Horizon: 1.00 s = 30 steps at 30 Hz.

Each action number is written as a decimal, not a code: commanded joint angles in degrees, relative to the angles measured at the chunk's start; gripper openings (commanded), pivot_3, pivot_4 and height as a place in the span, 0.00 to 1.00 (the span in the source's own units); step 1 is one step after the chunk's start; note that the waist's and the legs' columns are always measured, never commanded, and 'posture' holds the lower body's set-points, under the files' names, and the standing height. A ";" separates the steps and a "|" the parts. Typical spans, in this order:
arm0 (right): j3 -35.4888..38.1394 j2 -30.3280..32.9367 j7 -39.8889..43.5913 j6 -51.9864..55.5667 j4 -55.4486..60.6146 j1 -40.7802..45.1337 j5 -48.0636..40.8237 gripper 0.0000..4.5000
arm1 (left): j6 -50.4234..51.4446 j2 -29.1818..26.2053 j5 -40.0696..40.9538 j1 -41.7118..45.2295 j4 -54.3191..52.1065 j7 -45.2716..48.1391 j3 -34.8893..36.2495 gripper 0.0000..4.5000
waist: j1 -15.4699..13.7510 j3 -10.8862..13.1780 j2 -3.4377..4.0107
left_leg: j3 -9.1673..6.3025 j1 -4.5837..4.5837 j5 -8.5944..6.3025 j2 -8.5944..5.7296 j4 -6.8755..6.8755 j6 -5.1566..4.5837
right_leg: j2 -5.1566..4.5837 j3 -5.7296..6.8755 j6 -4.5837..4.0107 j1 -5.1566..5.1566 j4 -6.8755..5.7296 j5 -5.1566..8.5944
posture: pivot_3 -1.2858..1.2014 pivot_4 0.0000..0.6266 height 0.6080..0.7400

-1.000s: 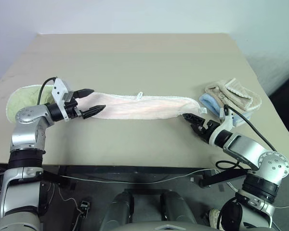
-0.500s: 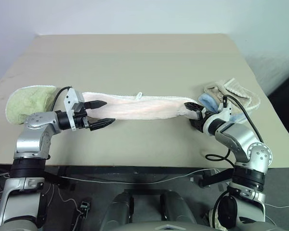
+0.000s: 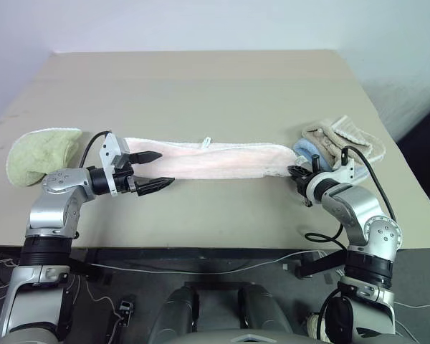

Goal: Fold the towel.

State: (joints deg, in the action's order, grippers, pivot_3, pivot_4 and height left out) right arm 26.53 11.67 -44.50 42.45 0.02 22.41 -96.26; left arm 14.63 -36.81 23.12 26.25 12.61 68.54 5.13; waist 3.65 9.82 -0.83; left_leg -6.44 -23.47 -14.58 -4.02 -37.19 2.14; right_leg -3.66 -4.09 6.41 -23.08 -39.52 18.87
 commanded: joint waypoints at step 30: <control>-44.55 19.87 60.60 8.75 -0.71 22.51 55.02 0.00 | -1.16 2.69 0.21 -1.17 -3.56 -3.74 -1.24 1.00 | -0.33 0.03 0.04 | -0.01 -0.03 0.00 0.06 0.04 -0.01 | -0.02 0.02 0.00 -0.02 0.17 0.00 | 0.52 0.24 1.00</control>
State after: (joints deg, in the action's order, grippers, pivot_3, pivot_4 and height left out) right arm -17.04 32.25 13.61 53.12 -0.01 43.53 -44.61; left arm 14.25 -33.94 23.00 25.00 11.09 65.22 3.21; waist 3.33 9.85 -0.79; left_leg -6.45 -23.51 -14.58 -3.96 -37.15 2.14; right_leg -3.67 -4.07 6.41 -23.11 -39.35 18.87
